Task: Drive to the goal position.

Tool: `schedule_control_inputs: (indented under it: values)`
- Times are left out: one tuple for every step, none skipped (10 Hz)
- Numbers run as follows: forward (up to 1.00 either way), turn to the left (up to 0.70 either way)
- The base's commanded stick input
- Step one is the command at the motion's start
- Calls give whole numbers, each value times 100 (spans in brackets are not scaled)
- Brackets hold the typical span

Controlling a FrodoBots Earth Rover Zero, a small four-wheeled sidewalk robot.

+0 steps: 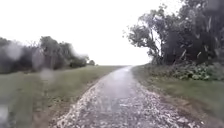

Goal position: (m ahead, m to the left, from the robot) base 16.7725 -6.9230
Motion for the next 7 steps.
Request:
schedule_control_inputs:
  values:
    - [70, 0]
    - [70, 0]
    - [70, 0]
    - [70, 0]
    - [70, 0]
    - [70, 0]
    - [70, 0]
